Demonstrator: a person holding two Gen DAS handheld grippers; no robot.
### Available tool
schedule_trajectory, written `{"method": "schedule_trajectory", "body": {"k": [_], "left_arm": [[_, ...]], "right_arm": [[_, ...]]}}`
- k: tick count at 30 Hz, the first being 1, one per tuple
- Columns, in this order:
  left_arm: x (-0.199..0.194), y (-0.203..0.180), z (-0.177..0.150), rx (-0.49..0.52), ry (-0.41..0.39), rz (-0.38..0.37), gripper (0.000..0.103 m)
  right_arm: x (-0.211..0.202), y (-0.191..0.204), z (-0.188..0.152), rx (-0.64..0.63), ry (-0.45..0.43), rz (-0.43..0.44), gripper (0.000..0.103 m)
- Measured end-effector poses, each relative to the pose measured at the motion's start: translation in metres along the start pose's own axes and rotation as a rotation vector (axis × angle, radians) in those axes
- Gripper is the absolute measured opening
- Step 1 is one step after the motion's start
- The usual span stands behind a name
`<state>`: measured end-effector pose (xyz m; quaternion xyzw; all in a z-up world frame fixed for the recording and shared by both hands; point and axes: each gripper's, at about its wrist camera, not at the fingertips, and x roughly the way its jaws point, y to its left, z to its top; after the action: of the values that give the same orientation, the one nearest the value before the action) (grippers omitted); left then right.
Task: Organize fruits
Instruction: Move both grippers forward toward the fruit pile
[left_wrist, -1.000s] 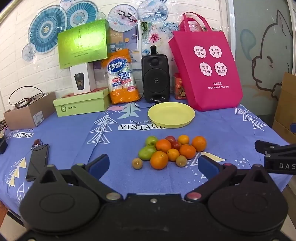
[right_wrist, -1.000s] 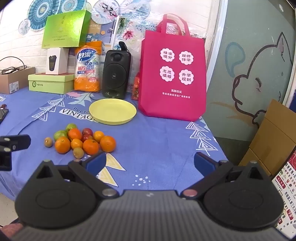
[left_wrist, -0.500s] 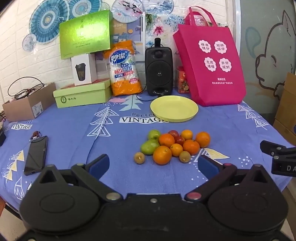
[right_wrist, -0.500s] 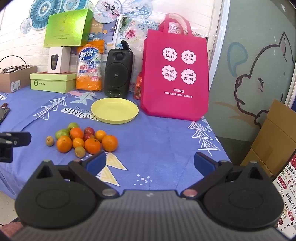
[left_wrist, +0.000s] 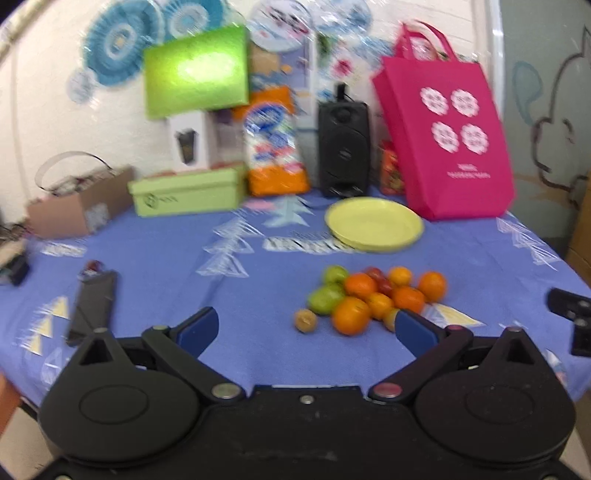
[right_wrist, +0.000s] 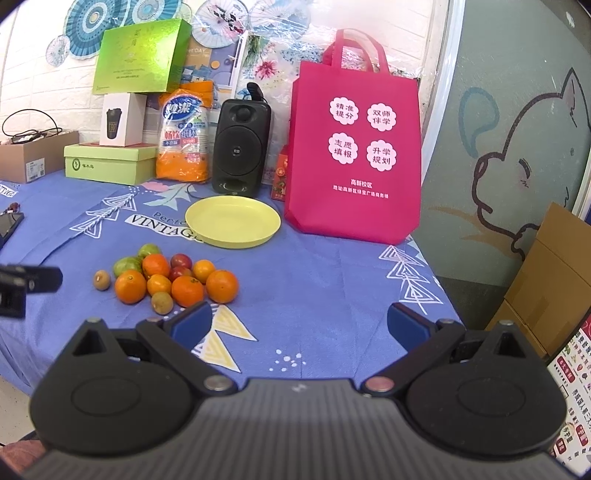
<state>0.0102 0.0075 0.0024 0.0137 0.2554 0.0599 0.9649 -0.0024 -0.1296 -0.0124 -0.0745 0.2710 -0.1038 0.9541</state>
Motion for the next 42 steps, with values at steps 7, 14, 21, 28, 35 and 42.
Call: {"method": "schedule_trajectory", "body": {"k": [7,14,21,28,35,42], "left_arm": [[-0.002,0.009,0.004,-0.066,-0.031,-0.049,0.103],[0.002,0.0,0.001,0.027,0.015,0.003,0.103],[0.008,0.006,-0.001,0.026,0.049,-0.036,0.103],[0.01,0.005,-0.003,0.039,0.051,-0.052,0.103],[0.021,0.009,-0.003,0.02,0.098,-0.099,0.103],[0.035,0.004,-0.013,0.092,0.075,-0.111,0.103]], "right_arm": [[0.001,-0.002,0.001,0.011,0.001,0.034,0.103],[0.001,0.001,-0.001,-0.003,0.001,0.031,0.103],[0.002,-0.002,-0.001,0.015,0.005,0.056,0.103],[0.004,0.002,-0.001,0.001,0.013,0.073,0.103],[0.008,0.003,-0.003,-0.008,0.011,0.099,0.103],[0.019,0.011,-0.01,-0.048,-0.005,0.176,0.103]]}}
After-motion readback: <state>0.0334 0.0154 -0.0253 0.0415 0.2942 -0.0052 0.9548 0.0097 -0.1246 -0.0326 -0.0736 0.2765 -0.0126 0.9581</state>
